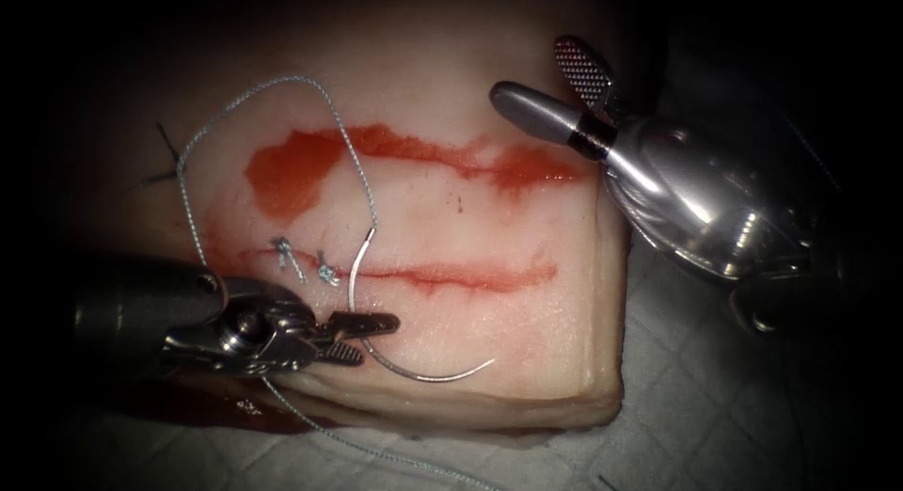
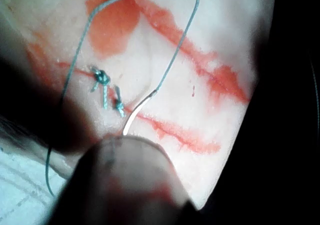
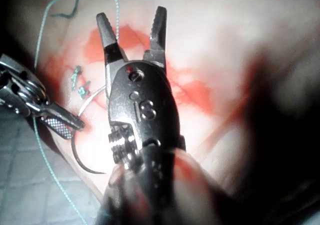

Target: Wound Closure

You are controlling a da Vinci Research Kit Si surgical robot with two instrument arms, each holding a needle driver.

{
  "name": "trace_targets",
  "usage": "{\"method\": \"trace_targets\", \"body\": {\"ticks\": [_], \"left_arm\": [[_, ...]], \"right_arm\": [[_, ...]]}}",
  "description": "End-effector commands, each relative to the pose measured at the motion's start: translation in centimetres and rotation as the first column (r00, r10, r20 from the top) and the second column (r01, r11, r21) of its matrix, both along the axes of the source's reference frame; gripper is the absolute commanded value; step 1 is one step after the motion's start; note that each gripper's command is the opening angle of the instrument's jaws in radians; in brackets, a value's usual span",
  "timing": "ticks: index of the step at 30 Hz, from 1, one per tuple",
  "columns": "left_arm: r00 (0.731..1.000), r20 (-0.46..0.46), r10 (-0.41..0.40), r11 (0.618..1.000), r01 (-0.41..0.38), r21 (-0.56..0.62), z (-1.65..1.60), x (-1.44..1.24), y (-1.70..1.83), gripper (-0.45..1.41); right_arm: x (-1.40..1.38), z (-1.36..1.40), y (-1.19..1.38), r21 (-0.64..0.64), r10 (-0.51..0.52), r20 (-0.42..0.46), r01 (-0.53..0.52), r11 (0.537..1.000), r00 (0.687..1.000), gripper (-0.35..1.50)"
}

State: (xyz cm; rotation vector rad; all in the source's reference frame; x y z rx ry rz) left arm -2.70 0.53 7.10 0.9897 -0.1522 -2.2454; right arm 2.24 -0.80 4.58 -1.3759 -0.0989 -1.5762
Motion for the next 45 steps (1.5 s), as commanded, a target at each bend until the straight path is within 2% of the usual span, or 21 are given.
{"method": "trace_targets", "body": {"ticks": [1,5,8,9,19,20,23,25,27,28,30,31,32,34,35,37,38,40,42,45], "left_arm": [[1.0,-0.007,0.004,1.0,-0.004,0.0,0.07,-0.06,-0.01,0.11],[1.0,-0.019,0.002,1.0,-0.002,0.007,0.11,-0.07,-0.05,-0.08],[1.0,-0.026,0.007,1.0,-0.007,0.009,0.12,-0.07,-0.06,-0.4],[1.0,-0.029,0.008,1.0,-0.008,0.01,0.12,-0.07,-0.06,-0.45],[0.996,-0.014,0.083,0.995,-0.084,-0.045,0.01,-0.02,-0.02,-0.45],[0.993,0.005,0.12,0.99,-0.12,-0.076,-0.14,0.03,0.01,-0.45],[0.988,0.058,0.146,0.98,-0.137,-0.144,-0.43,0.07,0.1,-0.45],[0.974,0.123,0.191,0.958,-0.157,-0.241,-0.62,0.07,0.2,-0.45],[0.944,0.213,0.253,0.925,-0.172,-0.338,-0.72,0.08,0.24,-0.45],[0.912,0.271,0.307,0.894,-0.179,-0.411,-0.72,0.1,0.23,-0.45],[0.873,0.305,0.38,0.84,-0.188,-0.509,-0.63,0.1,0.25,-0.45],[0.85,0.324,0.415,0.811,-0.184,-0.556,-0.58,0.1,0.27,-0.45],[0.81,0.357,0.465,0.771,-0.171,-0.614,-0.49,0.09,0.31,-0.45],[0.754,0.405,0.518,0.718,-0.125,-0.685,-0.37,0.06,0.39,-0.45],[0.716,0.427,0.552,0.685,-0.097,-0.722,-0.3,0.06,0.42,-0.45],[0.663,0.46,0.59,0.654,-0.059,-0.754,-0.2,0.04,0.47,-0.45],[0.606,0.475,0.638,0.608,-0.018,-0.794,-0.12,0.04,0.52,-0.45],[0.538,0.472,0.699,0.537,0.041,-0.842,-0.02,0.03,0.6,-0.45],[0.528,0.471,0.706,0.529,0.048,-0.847,0.0,0.04,0.61,-0.45],[0.498,0.459,0.736,0.493,0.071,-0.867,0.0,0.04,0.63,-0.45]], "right_arm": [[0.08,0.04,0.01,-0.001,0.0,-0.004,0.0,1.0,1.0,1.01],[0.08,0.04,0.0,-0.001,-0.003,-0.005,0.003,1.0,1.0,1.01],[0.08,0.03,0.0,-0.001,-0.004,-0.006,0.004,1.0,1.0,1.01],[0.08,0.03,0.0,-0.001,-0.004,-0.006,0.004,1.0,1.0,1.01],[0.08,0.02,0.0,0.0,-0.008,-0.009,0.008,1.0,1.0,1.01],[0.07,0.01,0.0,-0.002,-0.008,-0.012,0.008,1.0,1.0,1.01],[0.05,0.01,-0.01,-0.003,-0.014,-0.015,0.014,1.0,1.0,1.01],[0.03,0.03,-0.05,-0.004,-0.037,-0.035,0.037,0.999,0.999,0.98],[0.0,0.07,-0.12,-0.003,-0.093,-0.086,0.093,0.996,0.992,0.96],[-0.04,0.11,-0.18,0.006,-0.144,-0.143,0.146,0.989,0.979,0.98],[-0.08,0.15,-0.24,-0.001,-0.204,-0.191,0.207,0.978,0.96,1.1],[-0.09,0.17,-0.26,0.015,-0.217,-0.224,0.226,0.974,0.95,1.1],[-0.1,0.2,-0.3,0.016,-0.239,-0.247,0.25,0.968,0.939,1.1],[-0.09,0.27,-0.42,0.03,-0.28,-0.309,0.303,0.952,0.909,1.1],[-0.07,0.31,-0.47,0.035,-0.294,-0.331,0.323,0.946,0.897,1.1],[-0.02,0.41,-0.61,0.024,-0.335,-0.365,0.369,0.929,0.868,1.08],[0.03,0.49,-0.72,0.015,-0.374,-0.396,0.413,0.911,0.839,1.08],[0.13,0.58,-0.83,0.001,-0.406,-0.416,0.447,0.895,0.814,1.06],[0.18,0.61,-0.87,-0.003,-0.412,-0.418,0.452,0.892,0.81,1.08],[0.25,0.66,-0.92,-0.008,-0.414,-0.417,0.453,0.892,0.809,1.08]]}}
